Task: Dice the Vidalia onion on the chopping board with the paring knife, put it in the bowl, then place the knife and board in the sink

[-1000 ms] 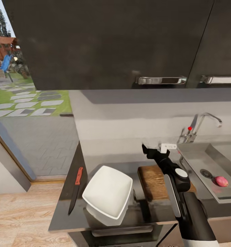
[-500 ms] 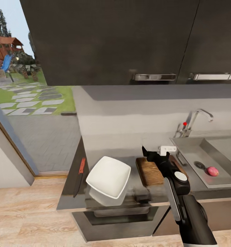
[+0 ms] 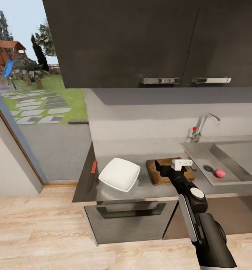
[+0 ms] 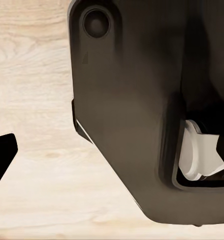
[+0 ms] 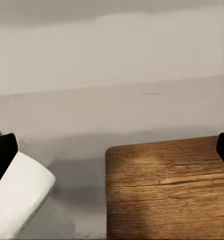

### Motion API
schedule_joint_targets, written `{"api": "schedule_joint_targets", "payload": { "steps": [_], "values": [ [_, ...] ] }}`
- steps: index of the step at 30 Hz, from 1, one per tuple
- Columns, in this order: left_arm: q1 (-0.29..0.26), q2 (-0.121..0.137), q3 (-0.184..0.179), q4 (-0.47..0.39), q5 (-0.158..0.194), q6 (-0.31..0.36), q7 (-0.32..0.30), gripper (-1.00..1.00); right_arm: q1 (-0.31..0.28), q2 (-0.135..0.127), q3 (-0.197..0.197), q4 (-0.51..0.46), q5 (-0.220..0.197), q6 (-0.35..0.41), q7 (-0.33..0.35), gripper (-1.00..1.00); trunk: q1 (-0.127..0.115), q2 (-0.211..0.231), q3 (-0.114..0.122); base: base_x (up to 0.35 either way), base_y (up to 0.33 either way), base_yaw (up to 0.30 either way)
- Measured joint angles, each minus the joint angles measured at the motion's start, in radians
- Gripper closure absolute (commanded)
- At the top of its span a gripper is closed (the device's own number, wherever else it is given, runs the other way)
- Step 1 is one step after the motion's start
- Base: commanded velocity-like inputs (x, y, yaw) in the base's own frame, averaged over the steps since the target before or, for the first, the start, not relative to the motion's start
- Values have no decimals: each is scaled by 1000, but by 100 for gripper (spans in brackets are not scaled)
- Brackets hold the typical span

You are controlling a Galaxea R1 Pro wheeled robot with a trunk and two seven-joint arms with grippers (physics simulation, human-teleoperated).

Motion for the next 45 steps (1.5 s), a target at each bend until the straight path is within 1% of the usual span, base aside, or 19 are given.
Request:
{"api": "schedule_joint_targets", "payload": {
  "steps": [34,38,45],
  "values": [
    [0,0,0,0,0,0,0,-100,0,0,0,0,0,-3,-1,-100,0,0,0,-340,0,0],
    [0,-1,0,0,0,0,1,-100,0,0,0,0,0,-3,-1,-100,0,0,0,-182,-157,0],
    [0,0,0,0,0,0,3,-100,0,0,0,0,0,-5,1,-100,-1,0,0,-19,-273,0]
  ]
}}
